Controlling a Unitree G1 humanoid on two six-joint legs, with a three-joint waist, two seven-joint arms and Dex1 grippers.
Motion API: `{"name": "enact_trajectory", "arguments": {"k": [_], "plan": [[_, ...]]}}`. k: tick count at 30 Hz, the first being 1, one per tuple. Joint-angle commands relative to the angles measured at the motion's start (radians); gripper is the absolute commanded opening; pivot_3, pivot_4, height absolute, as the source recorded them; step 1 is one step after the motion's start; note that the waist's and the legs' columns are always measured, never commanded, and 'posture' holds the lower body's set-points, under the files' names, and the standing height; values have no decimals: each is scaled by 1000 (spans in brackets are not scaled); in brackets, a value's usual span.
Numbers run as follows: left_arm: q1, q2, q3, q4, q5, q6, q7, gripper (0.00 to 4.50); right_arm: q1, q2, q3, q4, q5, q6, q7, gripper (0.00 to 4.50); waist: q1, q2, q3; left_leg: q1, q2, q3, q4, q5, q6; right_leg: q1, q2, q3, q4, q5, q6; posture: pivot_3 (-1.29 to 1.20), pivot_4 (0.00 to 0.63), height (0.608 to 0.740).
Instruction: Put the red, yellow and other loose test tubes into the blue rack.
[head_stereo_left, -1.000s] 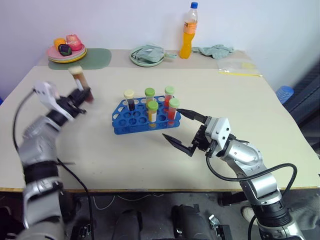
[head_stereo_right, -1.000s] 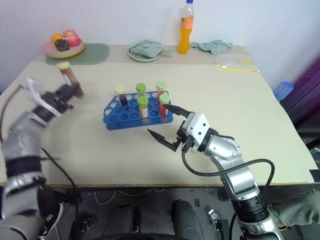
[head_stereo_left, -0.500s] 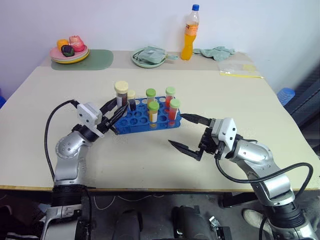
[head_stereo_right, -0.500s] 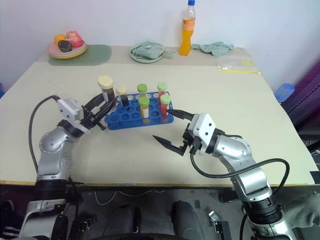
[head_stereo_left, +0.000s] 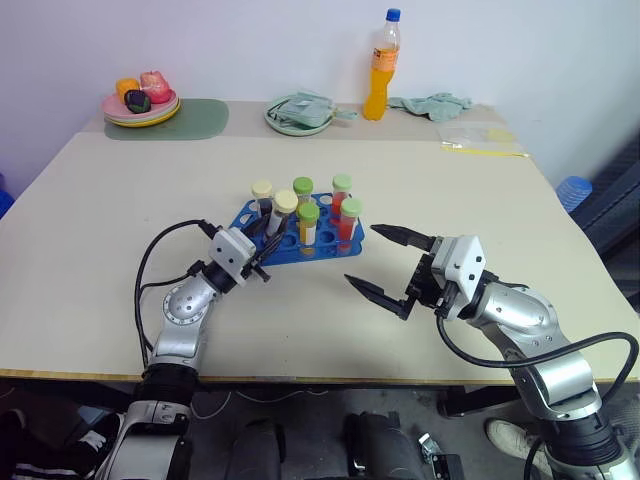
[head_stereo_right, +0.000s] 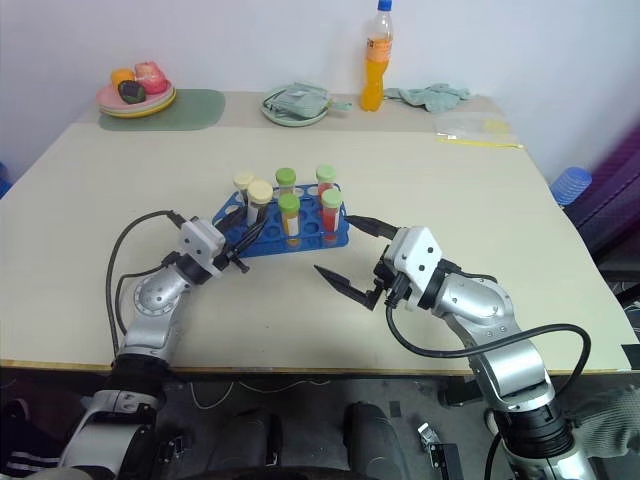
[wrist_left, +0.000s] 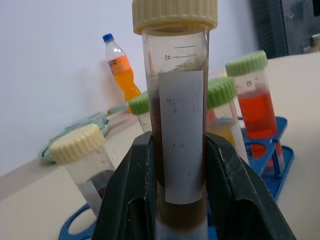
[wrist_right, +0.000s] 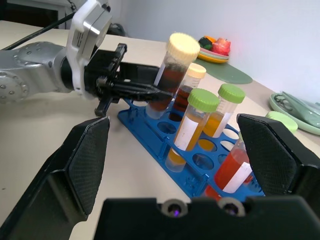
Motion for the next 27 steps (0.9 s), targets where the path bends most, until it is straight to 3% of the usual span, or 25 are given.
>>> {"name": "enact_trajectory", "arguments": {"k": [1, 8, 27], "plan": [[-8, 27, 9, -11, -3, -11, 17, 782, 0, -9, -25, -37, 0, -13, -6, 4500, -1, 0, 0, 0, 0, 0, 0, 0, 0, 0, 0, 0, 0, 0, 0, 0, 150, 740], [-4, 52, 9, -3, -7, -13, 37, 782, -6, -2, -17, -30, -8, -17, -9, 4500, 0, 0, 0, 0, 0, 0, 0, 0, 0, 0, 0, 0, 0, 0, 0, 0, 150, 740], [6, 0, 12, 102, -151, 116, -31, 782, -13, 6, -11, -20, -43, -38, -27, 4500, -1, 1, -1, 2, 0, 0, -1, 0, 0, 2, 0, 0, 0, -2, -3, 0, 150, 740]]}}
